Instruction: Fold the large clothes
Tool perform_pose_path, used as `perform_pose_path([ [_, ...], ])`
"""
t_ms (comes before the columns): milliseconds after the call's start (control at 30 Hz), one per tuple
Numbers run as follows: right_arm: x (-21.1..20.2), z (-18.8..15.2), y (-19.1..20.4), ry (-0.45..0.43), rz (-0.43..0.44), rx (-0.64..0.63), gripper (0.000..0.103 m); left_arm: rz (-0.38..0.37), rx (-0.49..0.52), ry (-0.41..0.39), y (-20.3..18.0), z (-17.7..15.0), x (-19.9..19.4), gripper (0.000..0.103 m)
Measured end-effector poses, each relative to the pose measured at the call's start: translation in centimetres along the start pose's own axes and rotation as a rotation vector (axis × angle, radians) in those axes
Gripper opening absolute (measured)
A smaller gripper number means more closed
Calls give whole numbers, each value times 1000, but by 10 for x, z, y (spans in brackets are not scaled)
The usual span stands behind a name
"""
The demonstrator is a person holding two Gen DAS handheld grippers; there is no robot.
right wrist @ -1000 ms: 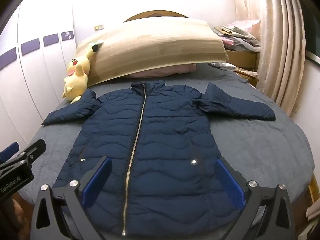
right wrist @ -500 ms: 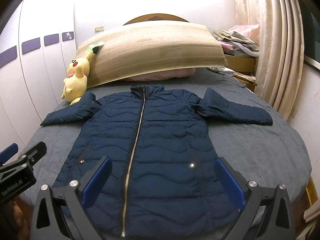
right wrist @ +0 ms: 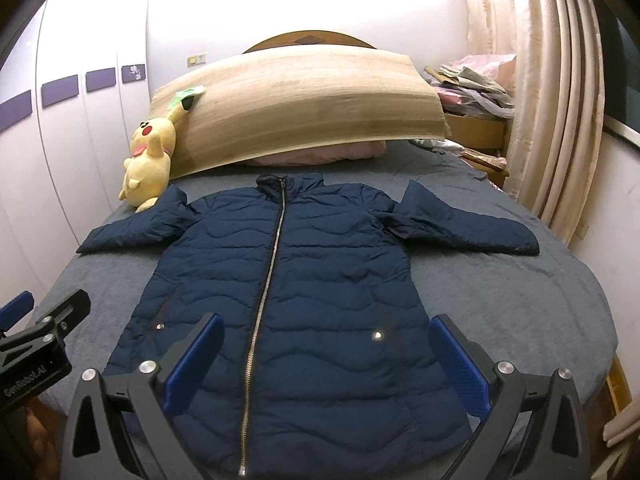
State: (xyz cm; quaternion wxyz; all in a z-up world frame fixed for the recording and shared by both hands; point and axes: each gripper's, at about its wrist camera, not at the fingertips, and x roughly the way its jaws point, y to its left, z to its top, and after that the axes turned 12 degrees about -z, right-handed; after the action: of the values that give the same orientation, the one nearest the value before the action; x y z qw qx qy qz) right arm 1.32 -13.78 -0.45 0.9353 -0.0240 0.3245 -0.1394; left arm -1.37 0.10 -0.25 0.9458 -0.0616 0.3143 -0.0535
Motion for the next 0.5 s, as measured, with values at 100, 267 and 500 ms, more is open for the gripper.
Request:
perform_pose_path([
  [100,0,0,0,-4,-3,-2,103,5,1,-1,-2,0,0,103],
  [267,-1,1,-1,-3,-5,2,103,3,2,0,-2,0,0,103],
  [500,-1,2,-3,-5,-9,1,103,2,3,1,-1,0,1,103],
])
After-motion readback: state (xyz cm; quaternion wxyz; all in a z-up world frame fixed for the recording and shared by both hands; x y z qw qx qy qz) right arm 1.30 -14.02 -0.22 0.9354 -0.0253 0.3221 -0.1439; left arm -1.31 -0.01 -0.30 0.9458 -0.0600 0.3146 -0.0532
